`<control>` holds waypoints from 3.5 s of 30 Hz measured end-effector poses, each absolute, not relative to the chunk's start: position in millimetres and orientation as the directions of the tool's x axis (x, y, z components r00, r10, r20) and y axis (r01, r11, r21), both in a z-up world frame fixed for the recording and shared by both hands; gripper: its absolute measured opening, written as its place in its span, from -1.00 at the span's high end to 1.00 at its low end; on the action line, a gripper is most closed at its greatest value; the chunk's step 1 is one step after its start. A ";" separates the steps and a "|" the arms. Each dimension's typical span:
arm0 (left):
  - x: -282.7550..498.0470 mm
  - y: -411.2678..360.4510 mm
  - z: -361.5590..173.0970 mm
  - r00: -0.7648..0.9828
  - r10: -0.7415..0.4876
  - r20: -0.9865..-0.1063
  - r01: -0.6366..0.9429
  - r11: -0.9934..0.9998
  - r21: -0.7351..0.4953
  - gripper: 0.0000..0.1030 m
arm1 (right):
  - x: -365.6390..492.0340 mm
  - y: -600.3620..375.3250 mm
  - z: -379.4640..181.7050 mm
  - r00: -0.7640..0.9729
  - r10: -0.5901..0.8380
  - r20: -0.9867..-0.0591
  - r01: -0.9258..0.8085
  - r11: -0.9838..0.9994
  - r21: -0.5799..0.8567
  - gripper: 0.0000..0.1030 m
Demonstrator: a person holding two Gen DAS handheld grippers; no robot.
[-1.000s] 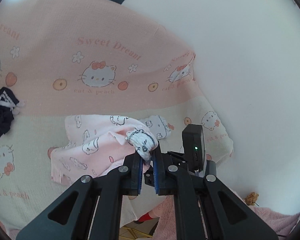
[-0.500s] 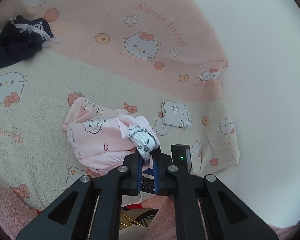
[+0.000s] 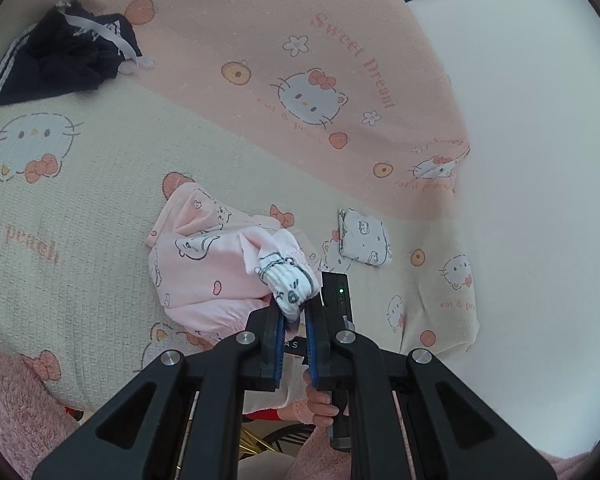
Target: Fold clothes
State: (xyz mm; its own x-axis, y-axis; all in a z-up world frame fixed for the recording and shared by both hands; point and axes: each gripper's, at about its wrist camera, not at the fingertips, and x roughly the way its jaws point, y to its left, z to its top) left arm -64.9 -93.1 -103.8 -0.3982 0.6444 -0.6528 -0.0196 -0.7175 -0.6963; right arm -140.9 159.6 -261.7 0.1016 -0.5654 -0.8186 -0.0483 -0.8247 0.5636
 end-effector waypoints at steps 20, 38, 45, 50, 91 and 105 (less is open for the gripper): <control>-77.6 -70.6 8.9 -0.503 0.755 -0.421 -0.252 -0.594 -0.764 0.84 | -133.4 237.0 59.5 -0.616 -0.484 -0.622 0.276 -0.872 0.405 0.86; -100.0 -67.5 124.5 -0.665 0.639 -0.386 -0.381 -0.736 -0.560 0.84 | -137.3 286.2 158.8 -0.734 -0.499 -0.461 0.310 -0.849 0.427 0.85; -71.0 -81.7 -143.0 -0.329 0.631 -0.703 0.081 -0.723 -0.687 0.84 | -114.2 281.9 -104.8 -0.383 -0.364 -0.849 0.031 -0.924 0.382 0.85; -63.9 -64.6 -231.7 -0.128 0.606 -0.785 0.154 -0.770 -0.620 0.74 | -109.8 279.3 -228.5 -0.124 -0.319 -0.940 -0.062 -0.943 0.328 0.79; -118.9 -2.1 -295.3 -0.165 0.692 -0.703 0.194 -0.676 -0.711 0.51 | -96.9 345.0 -267.9 -0.278 -0.424 -0.862 -0.236 -0.840 0.489 0.23; -111.0 -33.1 -239.7 -0.276 0.666 -0.693 0.175 -0.674 -0.718 0.72 | -108.5 325.9 -269.1 -0.283 -0.454 -0.845 -0.238 -0.820 0.521 0.23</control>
State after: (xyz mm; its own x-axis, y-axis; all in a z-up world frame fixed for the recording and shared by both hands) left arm -111.0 -33.1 -239.7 -0.2763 0.6659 -0.6929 0.1748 -0.6742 -0.7176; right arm -108.5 325.9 -269.1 -0.2830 -0.4542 -0.8448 -0.2381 -0.8199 0.5206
